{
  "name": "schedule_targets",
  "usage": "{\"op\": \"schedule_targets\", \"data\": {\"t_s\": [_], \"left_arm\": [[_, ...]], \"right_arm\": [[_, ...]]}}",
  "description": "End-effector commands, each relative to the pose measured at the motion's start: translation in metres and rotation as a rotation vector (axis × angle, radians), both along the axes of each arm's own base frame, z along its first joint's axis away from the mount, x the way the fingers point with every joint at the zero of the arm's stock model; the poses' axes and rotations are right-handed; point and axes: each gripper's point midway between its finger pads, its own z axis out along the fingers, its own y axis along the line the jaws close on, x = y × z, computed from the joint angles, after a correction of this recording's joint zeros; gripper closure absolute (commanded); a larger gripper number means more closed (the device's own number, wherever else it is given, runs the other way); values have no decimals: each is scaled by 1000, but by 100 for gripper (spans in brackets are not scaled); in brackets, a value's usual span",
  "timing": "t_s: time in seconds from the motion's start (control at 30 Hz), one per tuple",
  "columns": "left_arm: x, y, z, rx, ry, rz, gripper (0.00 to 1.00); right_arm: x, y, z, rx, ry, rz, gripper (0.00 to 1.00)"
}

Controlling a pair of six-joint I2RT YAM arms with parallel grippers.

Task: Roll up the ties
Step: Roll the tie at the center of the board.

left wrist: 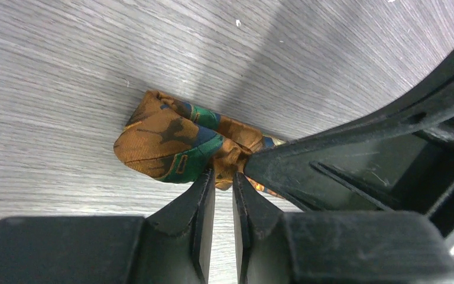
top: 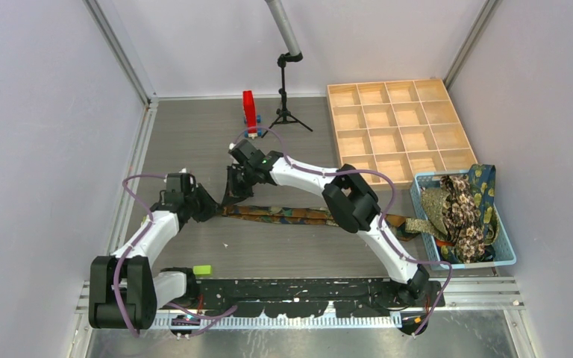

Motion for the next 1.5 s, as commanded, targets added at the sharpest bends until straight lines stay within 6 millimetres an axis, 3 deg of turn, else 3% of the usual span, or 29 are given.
{"op": "schedule_targets", "data": {"t_s": [0.0, 0.13, 0.27, 0.4, 0.73, 1.1, 1.13, 1.3, 1.47], "left_arm": [[22, -8, 36, -36, -112, -28, 80], [23, -6, 46, -22, -133, -32, 77], [23, 13, 49, 83, -116, 20, 77], [16, 32, 41, 167, -63, 88, 81], [17, 29, 12, 158, 19, 66, 83], [23, 41, -8, 195, 76, 93, 84], [24, 41, -8, 194, 76, 93, 85], [28, 50, -8, 176, 82, 128, 85], [30, 50, -10, 158, 84, 133, 85]], "right_arm": [[-7, 10, -2, 30, 13, 17, 100], [-5, 11, -4, 29, 14, 15, 100], [-4, 12, -4, 28, 12, 15, 100], [-4, 13, -3, 29, 8, 17, 100], [1, 12, 4, 24, -12, 23, 100], [5, 8, 22, 31, -38, 20, 99], [5, 7, 23, 30, -41, 19, 98], [-3, -1, 25, 25, -55, 22, 66], [-8, -2, 20, 20, -53, 25, 61]]}}
